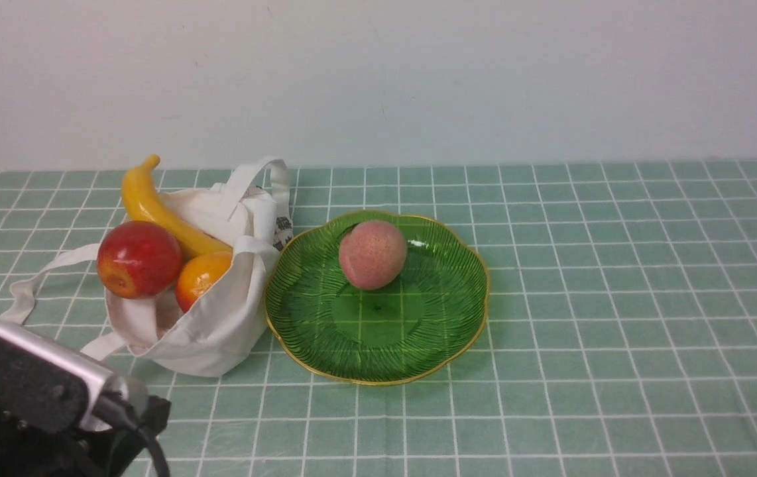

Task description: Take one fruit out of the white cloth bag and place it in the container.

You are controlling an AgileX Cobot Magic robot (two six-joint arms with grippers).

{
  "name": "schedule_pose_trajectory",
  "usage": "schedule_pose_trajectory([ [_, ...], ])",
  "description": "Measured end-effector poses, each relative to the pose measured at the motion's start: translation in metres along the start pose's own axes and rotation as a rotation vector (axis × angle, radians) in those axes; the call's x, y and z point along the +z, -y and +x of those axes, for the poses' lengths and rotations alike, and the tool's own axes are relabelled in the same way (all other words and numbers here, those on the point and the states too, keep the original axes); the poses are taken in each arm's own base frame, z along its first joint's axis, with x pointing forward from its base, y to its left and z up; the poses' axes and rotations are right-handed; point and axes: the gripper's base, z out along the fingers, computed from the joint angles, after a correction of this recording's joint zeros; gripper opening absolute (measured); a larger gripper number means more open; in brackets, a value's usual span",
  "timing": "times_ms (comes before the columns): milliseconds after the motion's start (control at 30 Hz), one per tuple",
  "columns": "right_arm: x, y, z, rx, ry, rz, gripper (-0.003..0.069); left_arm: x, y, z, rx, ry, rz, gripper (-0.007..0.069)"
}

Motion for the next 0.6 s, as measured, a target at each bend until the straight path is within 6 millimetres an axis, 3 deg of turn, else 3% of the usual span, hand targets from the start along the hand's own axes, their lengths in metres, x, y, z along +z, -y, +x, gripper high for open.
schedule_pose_trajectory([
  [100, 0.0, 0.0, 0.0, 0.0, 0.0, 0.0, -0.0015, -0.009, -0.01, 0.01, -0.041, 0.077, -0.049, -0.0008],
  [300, 0.0, 0.0, 0.0, 0.0, 0.0, 0.0, -0.0015, -0.029, -0.025, 0.052, -0.04, 0.204, -0.212, -0.0008],
  [433, 0.0, 0.0, 0.0, 0.0, 0.0, 0.0, -0.0015, -0.03, -0.031, 0.079, -0.059, 0.252, -0.322, -0.0008],
  [600, 0.0, 0.0, 0.0, 0.0, 0.0, 0.0, -0.0015, -0.026, -0.033, 0.096, -0.073, 0.264, -0.36, -0.0008],
])
